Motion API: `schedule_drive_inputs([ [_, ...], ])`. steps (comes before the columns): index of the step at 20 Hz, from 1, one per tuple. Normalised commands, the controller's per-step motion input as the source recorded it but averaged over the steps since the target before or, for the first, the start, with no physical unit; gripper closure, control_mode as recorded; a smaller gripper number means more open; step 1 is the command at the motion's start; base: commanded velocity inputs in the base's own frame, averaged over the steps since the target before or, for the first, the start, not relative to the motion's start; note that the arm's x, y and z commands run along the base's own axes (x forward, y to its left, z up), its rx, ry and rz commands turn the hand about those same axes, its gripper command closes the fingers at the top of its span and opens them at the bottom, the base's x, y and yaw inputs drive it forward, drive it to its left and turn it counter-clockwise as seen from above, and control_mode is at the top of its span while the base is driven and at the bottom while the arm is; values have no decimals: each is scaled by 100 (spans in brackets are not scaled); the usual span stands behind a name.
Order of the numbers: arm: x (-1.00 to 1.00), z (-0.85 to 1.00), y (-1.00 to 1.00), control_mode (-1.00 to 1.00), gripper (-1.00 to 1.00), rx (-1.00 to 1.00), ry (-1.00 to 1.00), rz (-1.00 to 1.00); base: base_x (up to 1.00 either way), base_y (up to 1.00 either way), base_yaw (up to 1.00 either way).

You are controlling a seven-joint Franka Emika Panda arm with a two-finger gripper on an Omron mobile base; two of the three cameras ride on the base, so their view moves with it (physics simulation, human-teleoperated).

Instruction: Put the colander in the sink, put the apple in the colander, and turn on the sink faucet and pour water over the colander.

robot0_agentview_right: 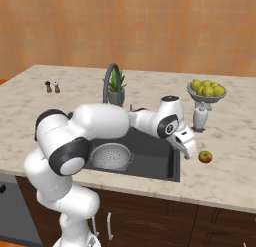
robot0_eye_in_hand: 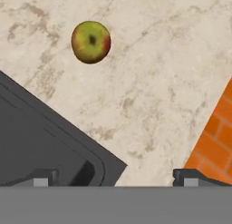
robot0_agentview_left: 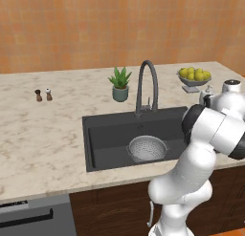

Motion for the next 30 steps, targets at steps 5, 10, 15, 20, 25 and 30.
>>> schedule_drive_inputs([
  [5,6,0,-60,-100,-100,1,-2,-1,0,0,0],
  [10,16,-6,-27,-100,-100,0,-18,0,0,0,0],
  [15,27,-15,-28,-100,-100,2,-5,0,0,0,0],
  [20,25,-27,-14,-100,-100,4,0,0,0,0,0],
  [25,34,-19,-11,-100,-100,4,0,0,0,0,0],
  [30,27,-30,-11,-100,-100,2,3,0,0,0,0],
])
